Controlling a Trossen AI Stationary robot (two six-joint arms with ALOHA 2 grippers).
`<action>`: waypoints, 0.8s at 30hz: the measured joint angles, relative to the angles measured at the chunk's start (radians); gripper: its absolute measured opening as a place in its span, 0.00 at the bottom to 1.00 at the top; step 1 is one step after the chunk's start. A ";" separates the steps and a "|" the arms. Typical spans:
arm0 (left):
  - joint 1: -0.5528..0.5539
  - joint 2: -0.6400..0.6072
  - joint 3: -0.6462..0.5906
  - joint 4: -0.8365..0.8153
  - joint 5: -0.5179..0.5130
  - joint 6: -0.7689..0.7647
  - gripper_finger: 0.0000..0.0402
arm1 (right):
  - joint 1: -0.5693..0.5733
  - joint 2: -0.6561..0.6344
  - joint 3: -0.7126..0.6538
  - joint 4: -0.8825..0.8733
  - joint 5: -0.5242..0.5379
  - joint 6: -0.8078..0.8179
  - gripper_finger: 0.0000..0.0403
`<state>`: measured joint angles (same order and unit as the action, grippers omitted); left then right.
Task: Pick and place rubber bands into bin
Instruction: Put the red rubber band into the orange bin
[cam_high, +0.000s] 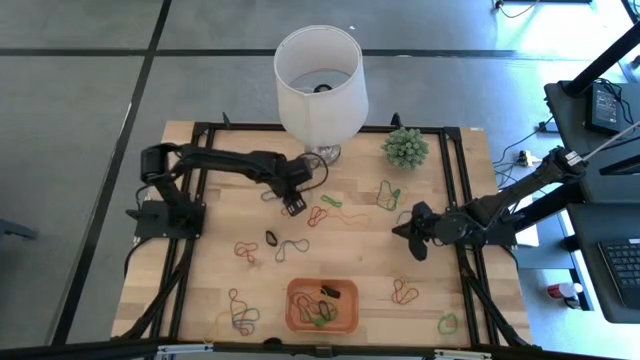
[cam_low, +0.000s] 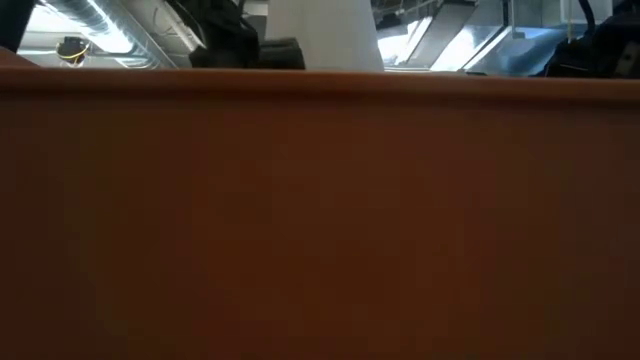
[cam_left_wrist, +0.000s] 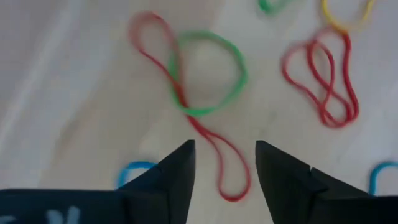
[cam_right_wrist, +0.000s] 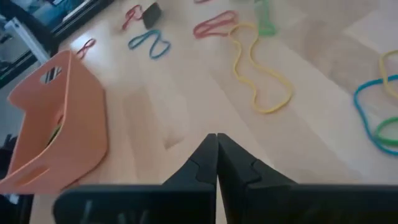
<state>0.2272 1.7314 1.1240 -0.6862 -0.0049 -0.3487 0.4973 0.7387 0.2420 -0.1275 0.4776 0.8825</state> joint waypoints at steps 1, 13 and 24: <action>-0.006 0.017 0.000 0.001 0.022 0.009 0.41 | -0.001 0.000 0.000 0.000 0.001 0.002 0.02; -0.074 0.174 0.008 -0.034 -0.079 0.022 0.31 | -0.056 0.000 0.000 0.056 0.005 0.108 0.02; -0.073 0.106 0.054 -0.195 -0.090 -0.032 0.01 | -0.105 0.000 0.000 0.060 0.004 0.100 0.02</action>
<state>0.1542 1.8370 1.1780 -0.8811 -0.0948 -0.3809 0.3923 0.7391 0.2420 -0.0679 0.4820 0.9830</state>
